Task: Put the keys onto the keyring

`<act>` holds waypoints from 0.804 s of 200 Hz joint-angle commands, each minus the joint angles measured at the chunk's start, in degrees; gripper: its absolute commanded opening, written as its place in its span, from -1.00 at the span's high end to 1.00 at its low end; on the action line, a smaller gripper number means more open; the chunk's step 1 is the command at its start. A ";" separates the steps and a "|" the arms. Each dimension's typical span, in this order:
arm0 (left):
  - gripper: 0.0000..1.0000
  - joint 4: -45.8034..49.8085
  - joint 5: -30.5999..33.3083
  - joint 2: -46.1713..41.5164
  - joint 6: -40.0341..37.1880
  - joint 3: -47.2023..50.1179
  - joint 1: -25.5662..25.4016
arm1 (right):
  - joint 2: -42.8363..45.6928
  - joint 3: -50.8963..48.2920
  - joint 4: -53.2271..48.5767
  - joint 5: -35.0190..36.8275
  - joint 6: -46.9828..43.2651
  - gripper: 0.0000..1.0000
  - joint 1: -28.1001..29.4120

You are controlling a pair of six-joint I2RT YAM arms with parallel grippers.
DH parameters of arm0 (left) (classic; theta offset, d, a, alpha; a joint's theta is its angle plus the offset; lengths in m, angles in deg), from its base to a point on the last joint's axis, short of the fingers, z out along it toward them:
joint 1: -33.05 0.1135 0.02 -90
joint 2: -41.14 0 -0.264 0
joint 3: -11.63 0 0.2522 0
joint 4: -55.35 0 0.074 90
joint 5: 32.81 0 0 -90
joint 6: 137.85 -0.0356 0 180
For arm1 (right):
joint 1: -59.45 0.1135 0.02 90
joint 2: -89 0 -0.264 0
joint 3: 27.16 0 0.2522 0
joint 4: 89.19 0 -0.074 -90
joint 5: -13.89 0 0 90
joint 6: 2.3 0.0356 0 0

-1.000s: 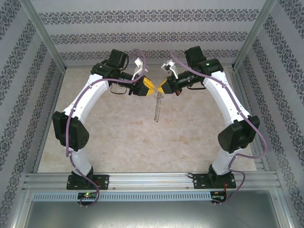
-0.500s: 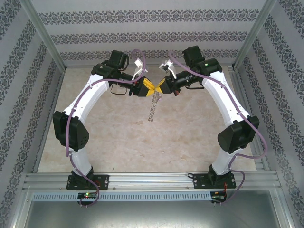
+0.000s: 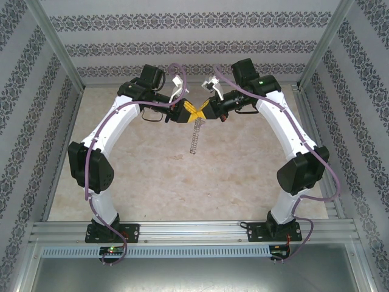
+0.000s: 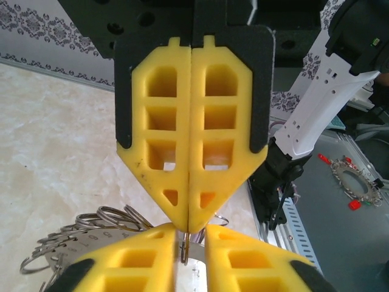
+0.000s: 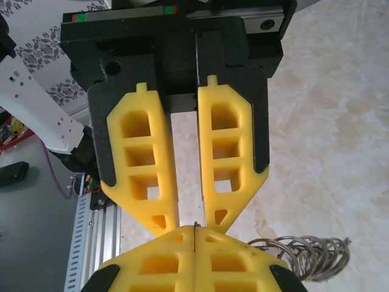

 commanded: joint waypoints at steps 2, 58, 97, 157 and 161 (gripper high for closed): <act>0.71 -1.22 -3.20 0.21 -0.50 0.17 -0.64 | -0.33 1.36 1.76 -1.40 0.55 1.00 0.62; 0.68 0.63 -3.58 0.15 -1.89 0.76 -0.77 | -0.25 0.90 3.25 -1.40 1.53 1.00 0.62; 0.75 0.50 -3.63 0.10 -2.45 1.86 -0.90 | 0.26 0.10 4.12 -1.40 1.95 1.00 0.62; 1.00 -1.42 -3.30 -0.28 -1.60 2.25 -1.17 | 0.85 -1.07 7.07 -1.60 4.00 1.00 0.60; 1.00 -1.86 -3.21 -0.46 -1.30 2.49 -1.14 | 1.05 -1.40 7.73 -1.57 4.36 1.00 0.60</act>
